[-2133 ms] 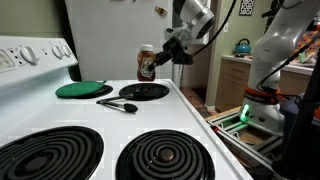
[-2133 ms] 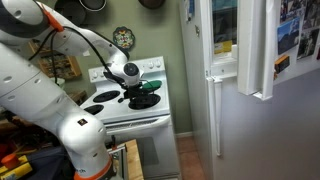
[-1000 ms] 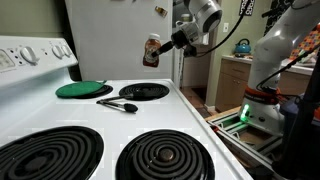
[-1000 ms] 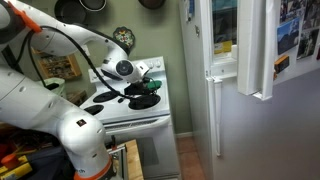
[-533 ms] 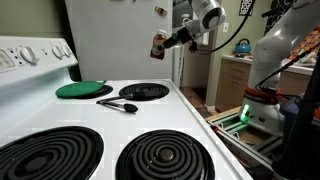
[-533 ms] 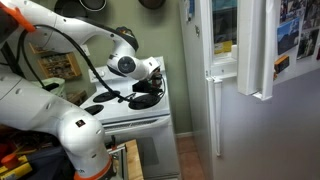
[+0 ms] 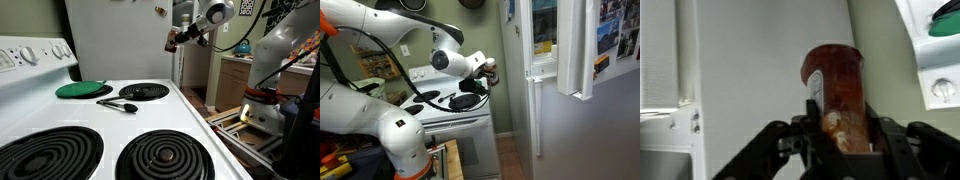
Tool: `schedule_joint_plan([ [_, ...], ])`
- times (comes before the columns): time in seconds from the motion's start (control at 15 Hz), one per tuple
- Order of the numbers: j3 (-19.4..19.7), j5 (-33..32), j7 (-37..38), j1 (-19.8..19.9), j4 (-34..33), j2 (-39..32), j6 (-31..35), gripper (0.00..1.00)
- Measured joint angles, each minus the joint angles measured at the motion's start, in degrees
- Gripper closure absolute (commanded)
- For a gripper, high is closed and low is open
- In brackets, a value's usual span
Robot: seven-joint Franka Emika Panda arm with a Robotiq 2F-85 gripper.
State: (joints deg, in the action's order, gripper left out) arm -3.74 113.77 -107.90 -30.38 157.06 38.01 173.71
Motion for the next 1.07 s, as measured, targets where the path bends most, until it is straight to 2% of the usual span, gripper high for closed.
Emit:
schedule_joint_plan([
  [0.07, 1.2, 0.0, -0.1, -0.2, 0.0, 0.5, 1.3, 0.81],
  [0.13, 2.3, 0.0, -0.4, -0.4, 0.0, 1.0, 2.4, 0.56],
  [0.33, 2.6, 0.0, -0.5, -0.4, 0.0, 1.0, 2.6, 0.56],
  [0.4, 2.5, 0.0, -0.5, -0.4, 0.0, 0.8, 2.6, 0.81],
  [0.67, 3.1, 0.0, -0.2, 0.3, 0.0, 0.7, 2.9, 0.81],
  [1.07, 7.8, -1.0, 0.0, 1.1, 0.0, 2.9, 4.3, 0.81],
])
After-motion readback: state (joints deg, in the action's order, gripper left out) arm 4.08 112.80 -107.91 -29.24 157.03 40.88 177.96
